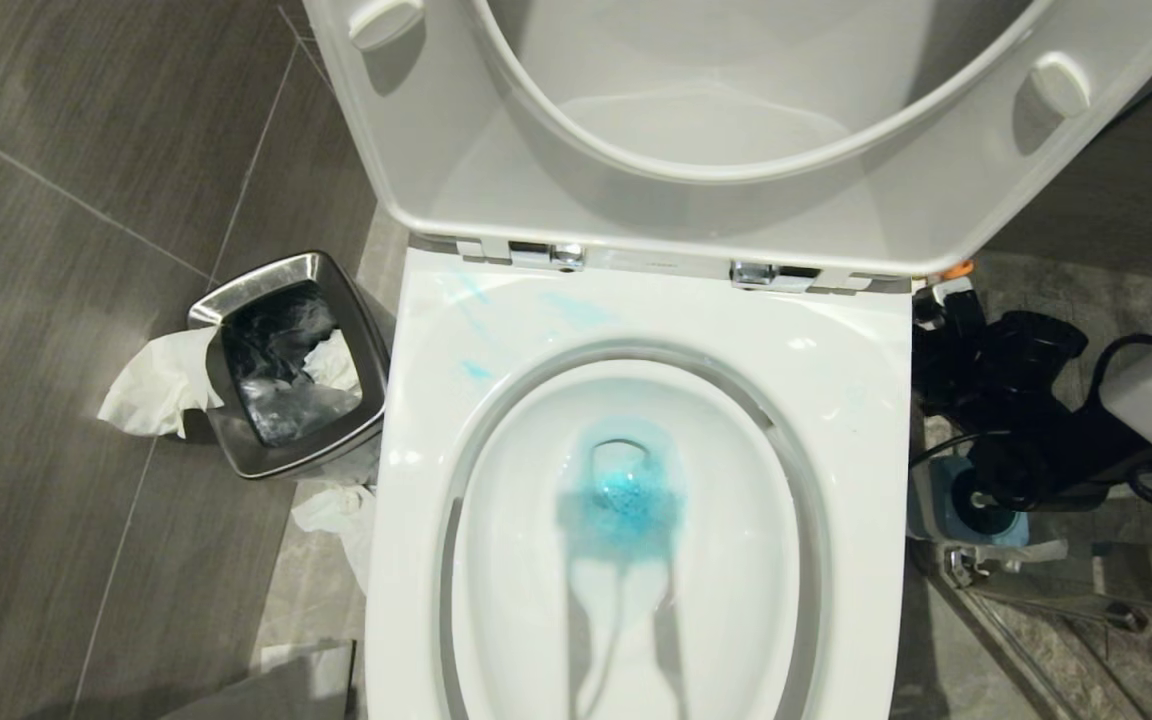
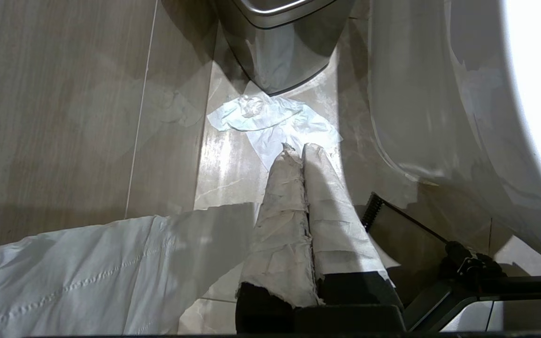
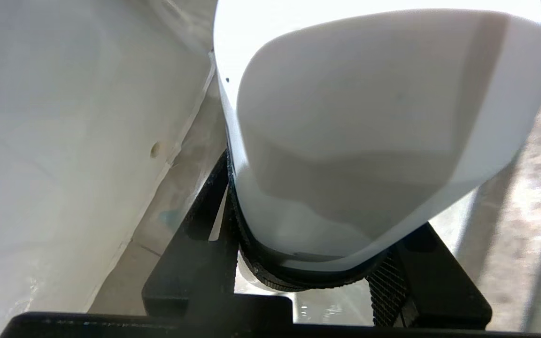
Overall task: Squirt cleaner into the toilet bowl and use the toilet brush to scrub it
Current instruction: Place the cleaning agent on the floor
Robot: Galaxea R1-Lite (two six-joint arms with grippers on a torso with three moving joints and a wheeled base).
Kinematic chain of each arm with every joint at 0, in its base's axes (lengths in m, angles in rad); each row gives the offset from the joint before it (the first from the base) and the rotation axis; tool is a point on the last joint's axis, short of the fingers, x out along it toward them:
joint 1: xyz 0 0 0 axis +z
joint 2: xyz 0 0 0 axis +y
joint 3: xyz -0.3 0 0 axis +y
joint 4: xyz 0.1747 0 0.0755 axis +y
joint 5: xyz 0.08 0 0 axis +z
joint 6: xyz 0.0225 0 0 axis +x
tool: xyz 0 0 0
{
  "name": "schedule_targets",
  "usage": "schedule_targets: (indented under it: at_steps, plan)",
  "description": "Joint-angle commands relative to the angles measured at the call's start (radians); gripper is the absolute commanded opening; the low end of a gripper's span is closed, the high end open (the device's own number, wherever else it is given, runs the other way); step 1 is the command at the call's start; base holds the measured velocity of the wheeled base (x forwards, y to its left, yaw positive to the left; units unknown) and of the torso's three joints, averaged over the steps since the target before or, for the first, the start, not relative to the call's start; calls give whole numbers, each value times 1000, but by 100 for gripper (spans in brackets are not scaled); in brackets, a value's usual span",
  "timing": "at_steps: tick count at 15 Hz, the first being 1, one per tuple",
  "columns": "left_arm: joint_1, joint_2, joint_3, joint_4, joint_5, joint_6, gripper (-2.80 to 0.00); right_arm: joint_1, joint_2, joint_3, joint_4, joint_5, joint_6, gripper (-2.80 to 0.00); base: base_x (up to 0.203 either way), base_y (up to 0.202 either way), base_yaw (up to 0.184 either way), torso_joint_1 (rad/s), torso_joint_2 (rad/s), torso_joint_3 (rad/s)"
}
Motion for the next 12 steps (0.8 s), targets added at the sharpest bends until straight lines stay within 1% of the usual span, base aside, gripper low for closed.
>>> schedule_targets:
  at_steps: [1,4,5,8,12]
  plan:
    - [0,2,3,0,0,0,-280,-1,23,-21,-8,-1,11,-280,0,0,0,0,0,0]
    - [0,2,3,0,0,0,-280,2,55,-62,-13,-51,18,-280,0,0,0,0,0,0]
    - [0,2,3,0,0,0,-280,6,60,-77,-13,-56,18,-280,0,0,0,0,0,0]
    - [0,2,3,0,0,0,-280,6,68,-126,-9,-58,20,-280,0,0,0,0,0,0]
    - [0,2,3,0,0,0,-280,6,98,-151,-10,-58,21,-280,0,0,0,0,0,0]
